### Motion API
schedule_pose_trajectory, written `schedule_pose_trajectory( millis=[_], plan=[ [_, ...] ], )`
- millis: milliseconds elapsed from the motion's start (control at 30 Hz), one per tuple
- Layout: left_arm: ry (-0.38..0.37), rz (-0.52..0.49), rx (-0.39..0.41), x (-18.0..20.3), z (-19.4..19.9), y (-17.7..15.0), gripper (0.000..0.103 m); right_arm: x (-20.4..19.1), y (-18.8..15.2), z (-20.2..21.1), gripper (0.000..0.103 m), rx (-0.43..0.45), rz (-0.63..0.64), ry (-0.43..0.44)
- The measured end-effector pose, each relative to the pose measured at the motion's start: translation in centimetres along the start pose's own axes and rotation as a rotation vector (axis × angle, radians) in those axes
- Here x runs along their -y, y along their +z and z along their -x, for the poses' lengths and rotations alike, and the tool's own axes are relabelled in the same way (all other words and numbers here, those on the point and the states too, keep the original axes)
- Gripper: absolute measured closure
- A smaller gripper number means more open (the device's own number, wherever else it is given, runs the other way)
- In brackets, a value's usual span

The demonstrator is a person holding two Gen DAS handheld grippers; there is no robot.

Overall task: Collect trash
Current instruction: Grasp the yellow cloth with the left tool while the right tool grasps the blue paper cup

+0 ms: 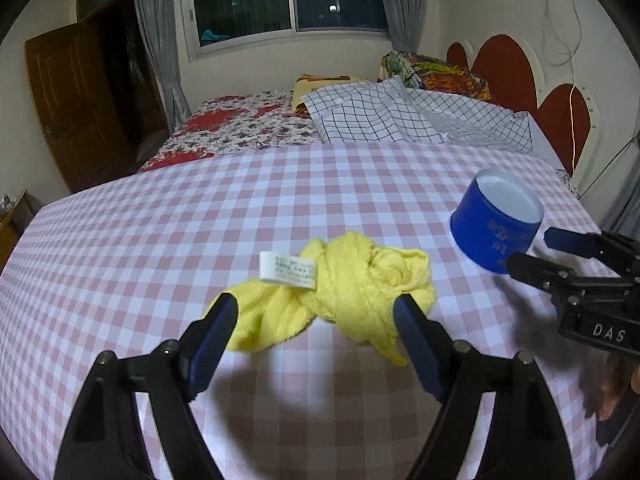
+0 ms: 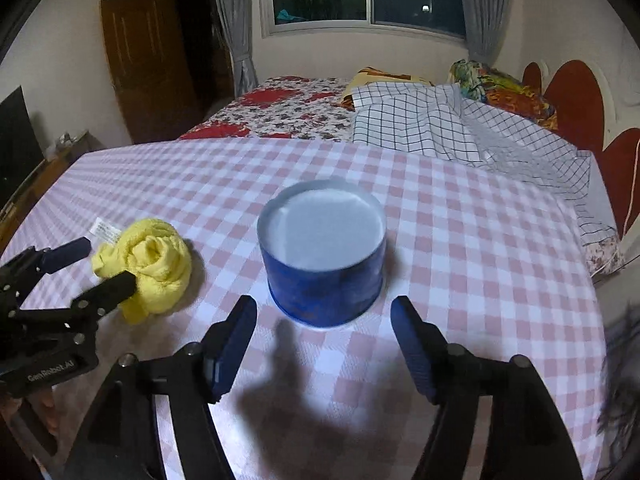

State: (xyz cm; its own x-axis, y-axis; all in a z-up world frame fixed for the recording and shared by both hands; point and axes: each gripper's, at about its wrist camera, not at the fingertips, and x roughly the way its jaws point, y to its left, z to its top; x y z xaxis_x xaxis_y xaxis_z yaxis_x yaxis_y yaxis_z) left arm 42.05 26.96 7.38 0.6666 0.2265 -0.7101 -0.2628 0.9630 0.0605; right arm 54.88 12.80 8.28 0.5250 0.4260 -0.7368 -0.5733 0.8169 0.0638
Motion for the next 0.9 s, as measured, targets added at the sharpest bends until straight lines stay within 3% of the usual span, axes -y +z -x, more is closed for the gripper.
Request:
schedule_pose_trajectory(
  millis=[533, 767, 900],
  plan=[
    [-0.030, 0.022, 0.012, -1.2, -0.9, 1.0, 0.020, 2.2, 2.0, -3.3, 0.028, -0.017, -0.052, -0.007],
    [-0.018, 0.023, 0.003, -0.3, -2.2, 1.4, 0.012, 3.4, 3.1, -4.1, 0.028, -0.008, -0.073, -0.032],
    [-0.027, 0.038, -0.003, -0.3, -2.4, 1.9, 0.013, 4.7, 3.5, -4.3, 0.028, 0.001, -0.119, 0.014]
  ],
)
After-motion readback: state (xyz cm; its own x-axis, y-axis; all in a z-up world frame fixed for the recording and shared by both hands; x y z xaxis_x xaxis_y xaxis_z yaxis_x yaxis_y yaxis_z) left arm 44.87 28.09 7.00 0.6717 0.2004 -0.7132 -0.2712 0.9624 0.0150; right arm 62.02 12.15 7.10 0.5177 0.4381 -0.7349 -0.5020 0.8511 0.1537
